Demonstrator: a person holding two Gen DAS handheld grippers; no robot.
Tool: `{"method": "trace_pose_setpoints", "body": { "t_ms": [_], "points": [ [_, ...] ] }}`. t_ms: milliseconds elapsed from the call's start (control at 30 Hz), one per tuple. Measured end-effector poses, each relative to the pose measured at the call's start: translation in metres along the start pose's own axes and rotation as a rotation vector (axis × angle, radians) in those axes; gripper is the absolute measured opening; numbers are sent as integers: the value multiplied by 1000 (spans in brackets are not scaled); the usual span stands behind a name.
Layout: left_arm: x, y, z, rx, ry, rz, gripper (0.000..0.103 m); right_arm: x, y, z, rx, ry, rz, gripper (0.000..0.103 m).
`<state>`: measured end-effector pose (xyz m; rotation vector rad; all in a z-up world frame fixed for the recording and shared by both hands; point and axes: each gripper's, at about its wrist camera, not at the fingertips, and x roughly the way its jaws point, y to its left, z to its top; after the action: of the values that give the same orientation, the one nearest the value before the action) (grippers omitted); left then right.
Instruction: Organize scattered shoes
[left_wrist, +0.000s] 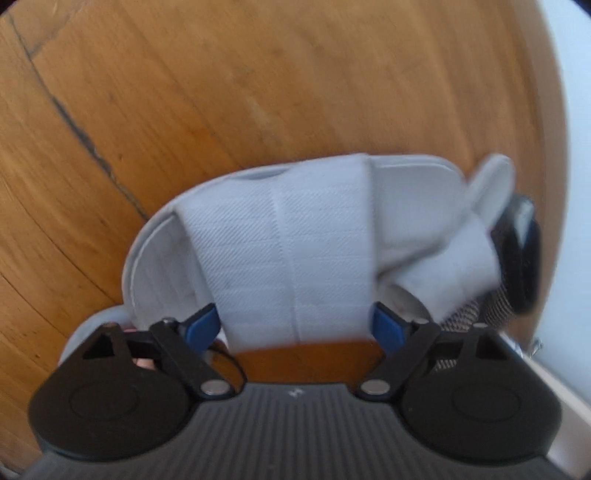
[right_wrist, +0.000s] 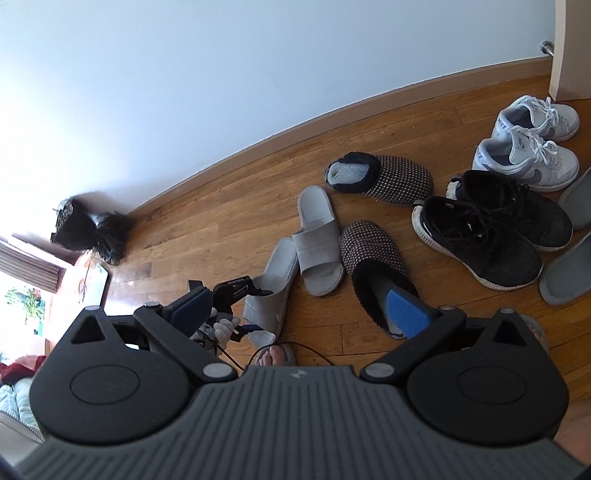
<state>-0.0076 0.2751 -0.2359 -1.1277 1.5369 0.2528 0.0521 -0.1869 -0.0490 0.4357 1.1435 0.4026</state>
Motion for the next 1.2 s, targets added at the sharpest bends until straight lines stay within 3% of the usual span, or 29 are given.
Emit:
{"method": "trace_pose_setpoints", "body": {
  "t_ms": [167, 300, 367, 433, 500, 567, 633, 700, 833, 933, 1000, 1100, 1200],
  "points": [
    [-64, -25, -43, 201, -85, -31, 100, -1, 3, -5, 9, -5, -7, 103],
    [-97, -37, -57, 493, -281, 128, 101, -4, 3, -7, 3, -13, -11, 102],
    [-95, -25, -42, 546, -354, 199, 102, -5, 3, -6, 1, -20, -9, 102],
    [-84, -5, -10, 453, -339, 247, 102, -7, 3, -6, -2, -27, -2, 102],
    [-65, 29, 20, 256, -228, 213, 101, -6, 5, -6, -12, -20, 8, 103],
    [-55, 43, 23, 155, -176, 172, 100, -5, 5, -6, -24, -4, 23, 103],
    [-41, 55, 4, 125, -128, 148, 100, -7, 3, -6, -29, 4, 45, 103],
    [-24, 43, -3, 209, -115, 136, 100, -8, 2, -7, -20, 0, 56, 103],
    [-8, 26, -32, 323, -171, 56, 101, -5, 3, -12, 6, 15, 74, 103],
    [13, 7, -49, 572, -84, 67, 99, 1, 9, -16, -10, 45, 74, 103],
    [19, -14, -78, 779, -71, 202, 99, 2, 10, -15, -10, 41, 56, 103],
    [14, -28, -116, 1005, -110, 418, 99, 3, 6, -13, 16, 30, 29, 103],
    [-11, -31, -134, 1054, -178, 425, 99, 7, 6, -10, 31, 36, 26, 103]
  ]
}}
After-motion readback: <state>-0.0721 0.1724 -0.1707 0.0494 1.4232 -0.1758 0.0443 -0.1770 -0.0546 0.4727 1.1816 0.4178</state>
